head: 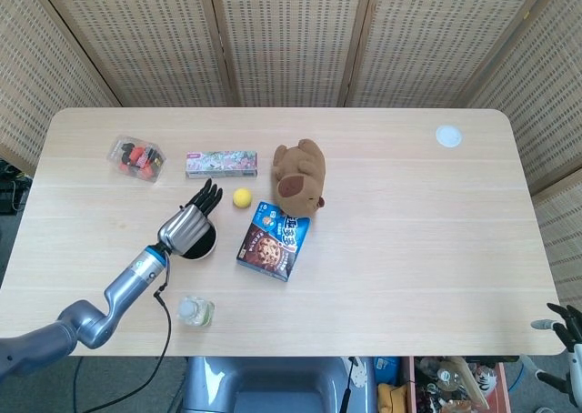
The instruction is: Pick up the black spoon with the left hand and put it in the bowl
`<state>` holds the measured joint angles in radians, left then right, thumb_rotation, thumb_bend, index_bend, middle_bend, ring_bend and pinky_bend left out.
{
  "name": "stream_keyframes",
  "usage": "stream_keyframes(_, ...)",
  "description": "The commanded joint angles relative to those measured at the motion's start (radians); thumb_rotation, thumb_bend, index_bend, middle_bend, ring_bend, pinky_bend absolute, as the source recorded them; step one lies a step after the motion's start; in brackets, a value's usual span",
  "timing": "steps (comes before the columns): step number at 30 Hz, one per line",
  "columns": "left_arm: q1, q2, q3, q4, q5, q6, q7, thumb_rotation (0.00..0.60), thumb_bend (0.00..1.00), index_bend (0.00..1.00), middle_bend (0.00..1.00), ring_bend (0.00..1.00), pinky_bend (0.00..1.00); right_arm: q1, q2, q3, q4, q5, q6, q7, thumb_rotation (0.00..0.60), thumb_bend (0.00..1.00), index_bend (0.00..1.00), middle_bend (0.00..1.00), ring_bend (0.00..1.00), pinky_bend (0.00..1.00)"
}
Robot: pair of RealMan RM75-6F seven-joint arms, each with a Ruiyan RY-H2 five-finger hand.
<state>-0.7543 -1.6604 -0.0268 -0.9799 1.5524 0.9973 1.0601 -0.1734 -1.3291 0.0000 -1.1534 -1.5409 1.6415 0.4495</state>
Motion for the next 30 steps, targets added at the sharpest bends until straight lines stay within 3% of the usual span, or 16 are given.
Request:
stream_keyframes(1,0.010,0.010,0.015,-0.010,0.008,0.008,-0.012,0.600,0.46,0.62,0.05,0.00,0.00,0.000,0.000,-0.001,-0.001,-0.002,0.001,-0.001,0.600,0.30,0.43,0.27,0.13,0.24)
stream_keyframes(6,0.016,0.010,0.028,-0.023,0.018,0.014,-0.021,0.600,0.46,0.62,0.04,0.00,0.00,-0.001,0.000,0.000,-0.001,-0.001,0.000,-0.002,0.600,0.30,0.43,0.27,0.13,0.24)
stream_keyframes(19,-0.023,-0.034,-0.015,-0.024,-0.006,-0.009,0.024,0.600,0.46,0.62,0.04,0.00,0.00,-0.008,-0.001,0.001,0.005,0.007,0.000,0.003,0.600,0.30,0.43,0.27,0.13,0.24)
stream_keyframes(30,-0.009,-0.026,-0.010,0.005,-0.028,-0.006,0.019,0.600,0.46,0.62,0.03,0.00,0.00,-0.008,-0.002,0.001,0.005,0.006,-0.004,0.000,0.600,0.30,0.43,0.27,0.13,0.24)
